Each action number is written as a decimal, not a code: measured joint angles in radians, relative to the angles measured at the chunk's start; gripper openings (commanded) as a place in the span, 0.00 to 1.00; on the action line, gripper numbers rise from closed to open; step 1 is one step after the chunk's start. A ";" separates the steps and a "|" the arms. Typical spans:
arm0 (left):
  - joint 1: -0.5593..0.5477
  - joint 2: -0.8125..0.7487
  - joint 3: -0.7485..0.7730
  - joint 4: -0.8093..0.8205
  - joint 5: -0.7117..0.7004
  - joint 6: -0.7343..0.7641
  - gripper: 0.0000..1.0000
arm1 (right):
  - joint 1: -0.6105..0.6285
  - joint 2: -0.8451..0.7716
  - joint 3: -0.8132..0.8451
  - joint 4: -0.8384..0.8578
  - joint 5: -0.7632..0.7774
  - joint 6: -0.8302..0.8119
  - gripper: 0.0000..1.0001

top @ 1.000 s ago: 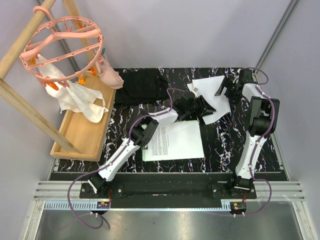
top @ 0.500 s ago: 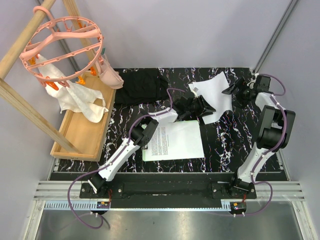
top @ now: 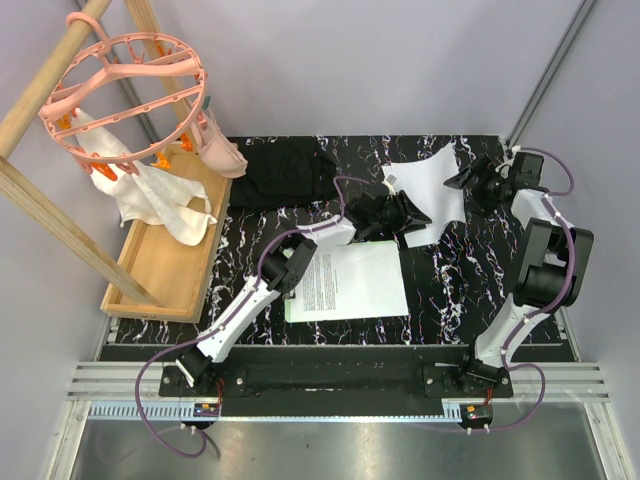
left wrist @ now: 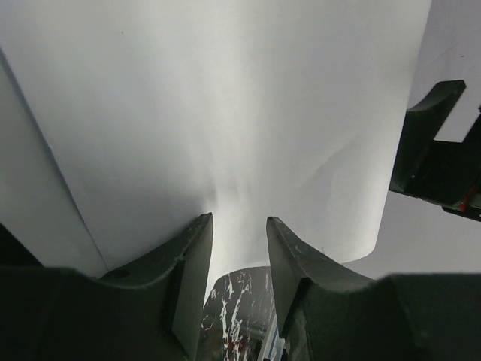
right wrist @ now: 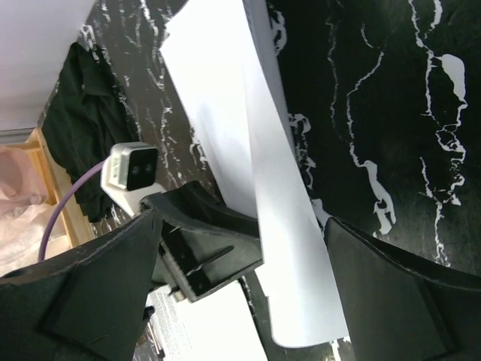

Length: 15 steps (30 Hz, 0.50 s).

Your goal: Put the files into the folder

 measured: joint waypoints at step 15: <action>0.000 0.000 0.000 0.000 0.000 -0.007 0.41 | 0.000 -0.090 -0.014 0.007 -0.001 0.023 1.00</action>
